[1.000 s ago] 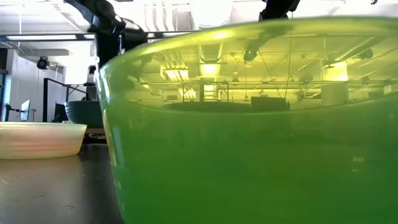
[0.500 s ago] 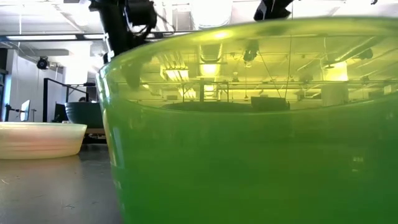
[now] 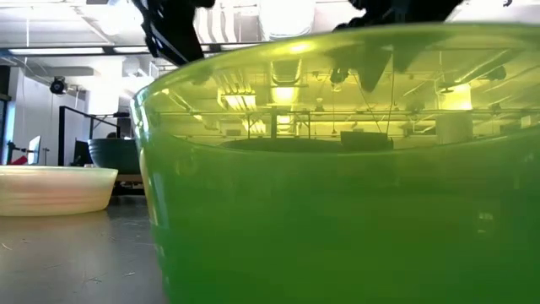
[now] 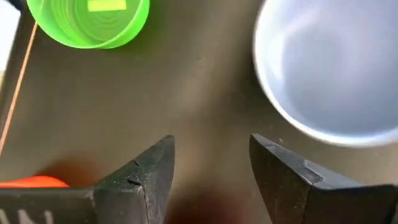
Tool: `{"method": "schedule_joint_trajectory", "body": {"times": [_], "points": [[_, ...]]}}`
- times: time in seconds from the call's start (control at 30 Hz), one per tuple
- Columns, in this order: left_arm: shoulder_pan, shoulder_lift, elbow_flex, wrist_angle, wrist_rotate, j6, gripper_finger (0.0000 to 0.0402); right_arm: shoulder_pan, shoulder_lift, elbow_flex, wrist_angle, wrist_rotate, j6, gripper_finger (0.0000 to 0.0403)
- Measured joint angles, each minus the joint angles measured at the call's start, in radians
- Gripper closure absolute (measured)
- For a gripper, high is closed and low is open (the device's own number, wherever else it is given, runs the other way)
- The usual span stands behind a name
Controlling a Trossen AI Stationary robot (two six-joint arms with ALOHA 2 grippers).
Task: Place and stack bowls onto a shelf
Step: Stack the blue bowl on the dark green bowl on the shelf
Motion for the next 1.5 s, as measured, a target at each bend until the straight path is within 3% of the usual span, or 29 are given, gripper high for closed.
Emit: {"method": "schedule_joint_trajectory", "body": {"times": [0.17, 0.33, 0.47, 0.83, 0.97, 1.1, 1.23, 1.4, 1.5], "points": [[-0.125, 0.0, -0.003, -0.004, -0.066, -0.109, 0.0248, 0.015, 0.074, 0.0, 0.087, 0.016, -0.032, 0.0226], [-0.205, 0.0, -0.018, -0.005, -0.084, -0.198, 0.0248, 0.019, 0.118, 0.0, 0.143, 0.159, -0.07, 0.0235], [-0.253, 0.0, -0.027, -0.007, -0.128, -0.247, 0.0248, 0.018, 0.156, 0.0, 0.183, 0.213, -0.09, 0.0236], [-0.3, 0.0, -0.028, -0.004, -0.135, -0.259, 0.0248, 0.018, 0.246, 0.0, 0.206, 0.215, -0.113, 0.0239], [-0.306, 0.009, -0.029, -0.003, -0.133, -0.201, 0.0248, 0.018, 0.246, 0.0, 0.201, 0.214, -0.113, 0.0267], [-0.316, 0.038, -0.03, 0.003, -0.132, -0.138, 0.0248, 0.018, 0.246, 0.0, 0.201, 0.213, -0.115, 0.0325], [-0.327, 0.077, -0.03, 0.009, -0.132, -0.056, 0.0248, 0.018, 0.246, 0.0, 0.2, 0.203, -0.117, 0.0385], [-0.34, 0.134, -0.03, 0.027, -0.105, 0.021, 0.0248, 0.016, 0.235, 0.009, 0.185, 0.109, -0.101, 0.0393], [-0.342, 0.162, -0.03, 0.077, -0.059, 0.052, 0.0248, 0.016, 0.217, 0.027, 0.177, -0.014, -0.097, 0.0394]]}}
